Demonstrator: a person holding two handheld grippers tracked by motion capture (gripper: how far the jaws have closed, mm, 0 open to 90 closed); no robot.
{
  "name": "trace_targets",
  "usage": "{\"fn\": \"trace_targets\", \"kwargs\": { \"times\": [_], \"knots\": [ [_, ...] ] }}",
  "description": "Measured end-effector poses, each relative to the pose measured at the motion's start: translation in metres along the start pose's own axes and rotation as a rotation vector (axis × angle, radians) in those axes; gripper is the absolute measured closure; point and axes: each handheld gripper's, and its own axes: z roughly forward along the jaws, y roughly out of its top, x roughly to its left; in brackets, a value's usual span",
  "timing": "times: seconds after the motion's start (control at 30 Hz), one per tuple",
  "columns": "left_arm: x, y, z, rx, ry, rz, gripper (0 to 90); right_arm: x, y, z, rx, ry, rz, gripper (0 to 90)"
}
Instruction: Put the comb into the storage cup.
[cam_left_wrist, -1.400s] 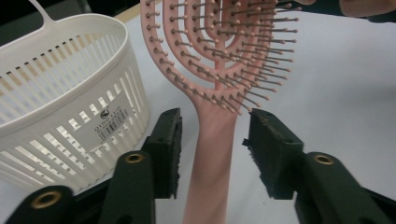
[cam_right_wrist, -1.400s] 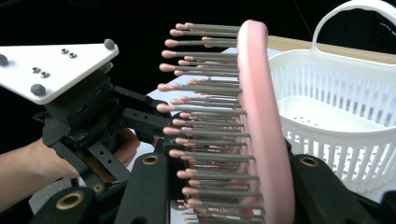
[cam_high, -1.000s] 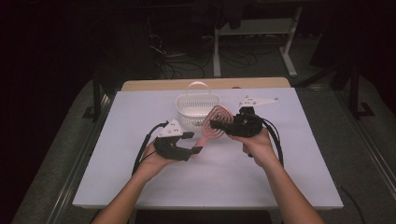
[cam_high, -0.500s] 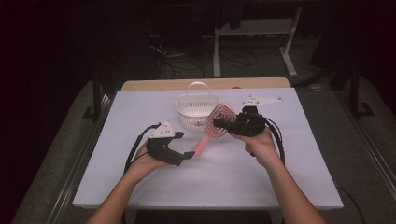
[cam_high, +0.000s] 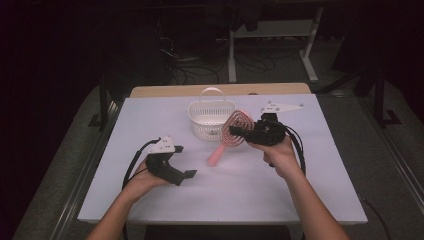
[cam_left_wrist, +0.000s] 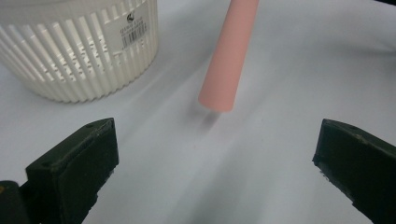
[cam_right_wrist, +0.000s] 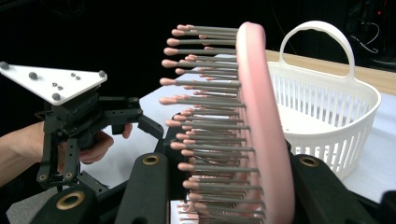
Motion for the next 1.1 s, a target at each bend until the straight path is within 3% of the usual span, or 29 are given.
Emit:
{"fn": "trace_targets", "kwargs": {
  "times": [0.2, 0.5, 0.8, 1.1],
  "knots": [
    [0.003, -0.016, -0.011, -0.012, 0.018, -0.020, 6.0, 0.000, 0.000, -0.001, -0.002, -0.003, 0.001, 62.5],
    [0.002, -0.029, -0.021, -0.001, 0.020, -0.052, 0.1, -0.001, 0.001, -0.002, -0.008, -0.002, 0.003, 62.5],
    [0.003, -0.047, -0.033, 0.000, 0.048, -0.061, 0.0, -0.002, 0.001, -0.003, -0.011, -0.002, 0.010, 62.6],
    [0.008, -0.056, -0.039, -0.008, 0.036, -0.087, 0.0, -0.003, 0.003, -0.002, -0.009, -0.001, 0.011, 62.6]
  ]
}}
